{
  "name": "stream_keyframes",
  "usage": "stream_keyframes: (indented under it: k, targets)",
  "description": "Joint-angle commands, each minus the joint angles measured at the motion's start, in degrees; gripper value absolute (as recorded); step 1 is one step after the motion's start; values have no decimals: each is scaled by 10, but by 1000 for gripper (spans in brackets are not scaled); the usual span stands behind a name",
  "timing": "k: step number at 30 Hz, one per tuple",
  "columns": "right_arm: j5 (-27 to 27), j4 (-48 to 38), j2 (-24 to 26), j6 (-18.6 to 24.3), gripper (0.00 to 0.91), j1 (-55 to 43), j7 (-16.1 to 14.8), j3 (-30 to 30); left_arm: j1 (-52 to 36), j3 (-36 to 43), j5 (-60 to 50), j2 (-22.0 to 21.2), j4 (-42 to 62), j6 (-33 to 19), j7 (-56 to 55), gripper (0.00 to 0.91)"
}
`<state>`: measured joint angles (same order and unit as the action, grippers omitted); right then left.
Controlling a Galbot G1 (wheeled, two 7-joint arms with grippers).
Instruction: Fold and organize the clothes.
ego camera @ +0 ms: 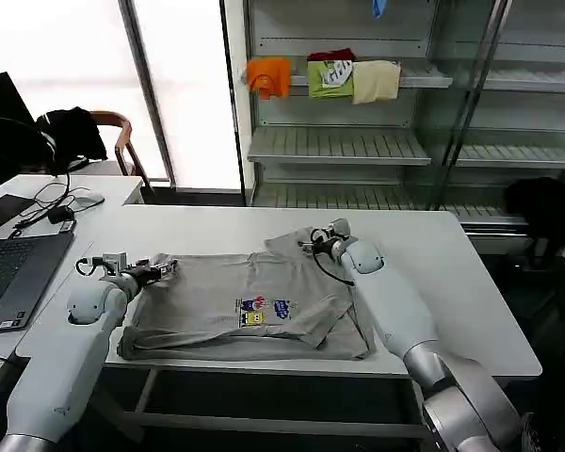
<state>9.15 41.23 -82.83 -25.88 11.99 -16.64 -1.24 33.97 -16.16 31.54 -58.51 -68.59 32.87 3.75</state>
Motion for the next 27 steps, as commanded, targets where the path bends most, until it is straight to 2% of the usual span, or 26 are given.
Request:
stream_keyframes:
  k: [1, 2, 3, 4, 5, 6, 16, 27]
  targets:
    - [-5, 13, 1, -7, 635, 10, -4, 3, -2, -2, -5, -4, 19, 1, 10, 20]
    - [-6, 15, 1, -7, 413, 11, -6, 4, -2, -2, -5, -4, 18, 1, 11, 20]
    - [-6, 16, 1, -7, 363, 12, -6, 3, -2, -2, -5, -5, 18, 1, 13, 30]
    - [-9, 17, 1, -7, 232, 13, -7, 3, -1, -2, -5, -6, 18, 1, 14, 20]
    - [-13, 17, 2, -5, 50, 14, -8, 3, -1, -1, -5, -6, 18, 1, 15, 30]
    - [-15, 19, 4, -2, 0, 16, -9, 5, 0, -1, -6, -6, 17, 0, 17, 20]
    - [-14, 52, 23, 2, 0, 26, -21, 16, 15, -3, 6, 4, -27, -12, 23, 20]
    - [0, 103, 32, 10, 0, 29, -10, 27, 34, 4, 17, 12, -80, -20, 26, 20]
